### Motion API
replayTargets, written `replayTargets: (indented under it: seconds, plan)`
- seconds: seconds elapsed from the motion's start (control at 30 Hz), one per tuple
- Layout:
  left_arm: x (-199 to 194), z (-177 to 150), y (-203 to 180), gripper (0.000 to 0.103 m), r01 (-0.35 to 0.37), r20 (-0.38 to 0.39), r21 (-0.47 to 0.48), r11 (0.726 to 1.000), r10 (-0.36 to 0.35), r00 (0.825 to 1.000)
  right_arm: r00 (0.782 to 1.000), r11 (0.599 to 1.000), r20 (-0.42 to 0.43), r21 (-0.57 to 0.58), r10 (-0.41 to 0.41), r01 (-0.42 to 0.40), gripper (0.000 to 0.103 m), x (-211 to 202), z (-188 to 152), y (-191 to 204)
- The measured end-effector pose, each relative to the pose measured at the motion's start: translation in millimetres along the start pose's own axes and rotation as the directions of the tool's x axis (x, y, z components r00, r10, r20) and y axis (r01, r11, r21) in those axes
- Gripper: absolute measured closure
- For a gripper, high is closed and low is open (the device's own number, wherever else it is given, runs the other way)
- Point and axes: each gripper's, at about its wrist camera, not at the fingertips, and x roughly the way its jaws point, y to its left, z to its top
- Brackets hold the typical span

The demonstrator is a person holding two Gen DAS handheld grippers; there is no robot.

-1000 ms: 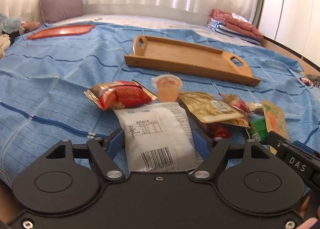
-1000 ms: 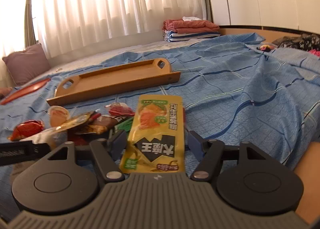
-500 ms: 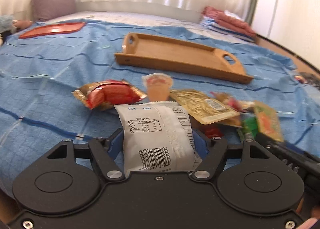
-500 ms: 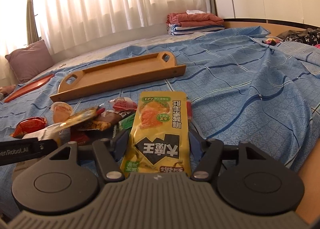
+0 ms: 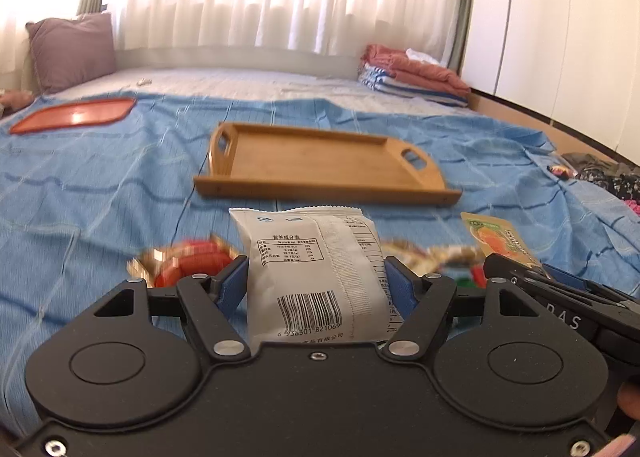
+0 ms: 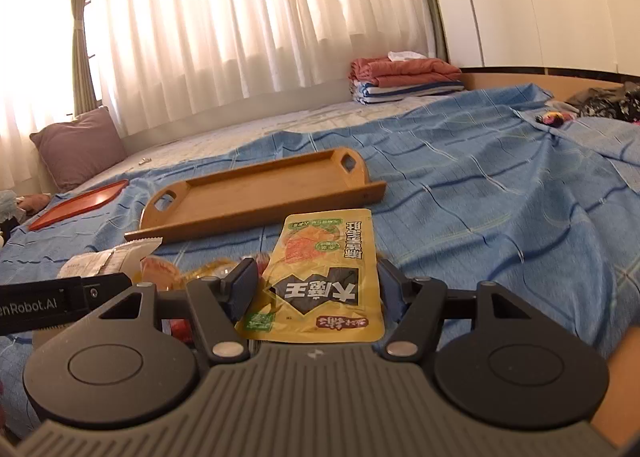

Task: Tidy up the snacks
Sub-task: 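Carry both packets onto the wooden tray and open both grippers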

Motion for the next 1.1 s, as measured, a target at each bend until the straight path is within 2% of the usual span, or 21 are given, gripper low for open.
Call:
replayTargets:
  seconds: [0.1,0.33,0.47,0.6,0.67,0.77,0.87,1.0,1.1]
  plan:
    - [11,22,6,0.033,0.018,0.007,0.000,1.000,-0.018,1.000,0.998,0.997,-0.027,0.035,0.063,-0.062,0.036,17,17,-6]
    - [58,87,28,0.033,0.057,0.011,-0.041,0.998,-0.057,0.998,0.991,0.990,-0.040,0.071,0.127,-0.124,0.036,62,66,-15]
    - [99,122,38,0.033,0.067,-0.029,-0.076,0.995,-0.070,0.997,0.988,0.990,-0.055,0.031,0.142,-0.140,0.036,93,97,-14]
    - [147,148,46,0.033,0.084,-0.078,-0.121,0.989,-0.094,0.992,0.977,0.983,-0.109,-0.005,0.181,-0.182,0.036,135,122,-10]
    - [173,154,49,0.033,0.085,-0.102,-0.137,0.987,-0.099,0.990,0.969,0.978,-0.149,-0.032,0.197,-0.204,0.036,161,128,-7]
    - [211,156,48,0.033,0.064,-0.136,-0.134,0.989,-0.083,0.987,0.961,0.977,-0.220,-0.095,0.167,-0.192,0.036,201,128,1]
    - [246,151,48,0.033,0.034,-0.197,-0.126,0.991,-0.059,0.979,0.946,0.980,-0.280,-0.069,0.161,-0.187,0.036,233,124,0]
    - [277,138,55,0.033,0.005,-0.268,-0.172,0.985,-0.052,0.962,0.938,0.980,-0.310,-0.068,0.157,-0.186,0.036,258,121,1]
    - [285,132,53,0.033,-0.013,-0.270,-0.127,0.992,-0.022,0.963,0.935,0.979,-0.323,-0.091,0.146,-0.184,0.036,266,117,5]
